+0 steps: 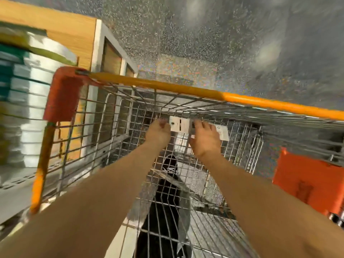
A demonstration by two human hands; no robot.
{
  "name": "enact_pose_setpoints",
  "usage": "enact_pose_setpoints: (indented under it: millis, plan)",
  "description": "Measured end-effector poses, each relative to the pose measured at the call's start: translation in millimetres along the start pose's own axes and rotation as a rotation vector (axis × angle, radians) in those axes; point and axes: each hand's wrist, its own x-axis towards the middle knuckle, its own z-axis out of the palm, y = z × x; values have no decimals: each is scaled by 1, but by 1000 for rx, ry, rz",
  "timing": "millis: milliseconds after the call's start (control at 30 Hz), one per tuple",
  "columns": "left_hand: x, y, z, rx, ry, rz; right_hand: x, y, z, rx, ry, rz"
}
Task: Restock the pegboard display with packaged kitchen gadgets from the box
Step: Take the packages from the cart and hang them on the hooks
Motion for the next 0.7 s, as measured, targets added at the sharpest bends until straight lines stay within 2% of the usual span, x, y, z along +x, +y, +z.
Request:
enact_pose_setpoints:
  millis: [100,167,233,300,433,500,700]
  plan:
    - [-2,0,3,-74,-42,-50,-8,-2,8,-123,41,-54]
    - [-7,-2,4,-120,-32,-43,-21,-5,12,-114,66,-51]
    - [-23,-5,0,-138,7,-15,-41,-7,9,30,52,6]
    - [-48,-7,-7,-107,24,19,-64,-14,-1,347,-2,78]
    - [-107,-4,-24,5,-7,124,-117,-42,-47,808,-85,36]
    - [-140,-6,-34,-22,65,171,-149,-55,-71,871,-71,-40]
    - [-248,6,-76,-383,209,288,-221,-86,-126,882,39,-222]
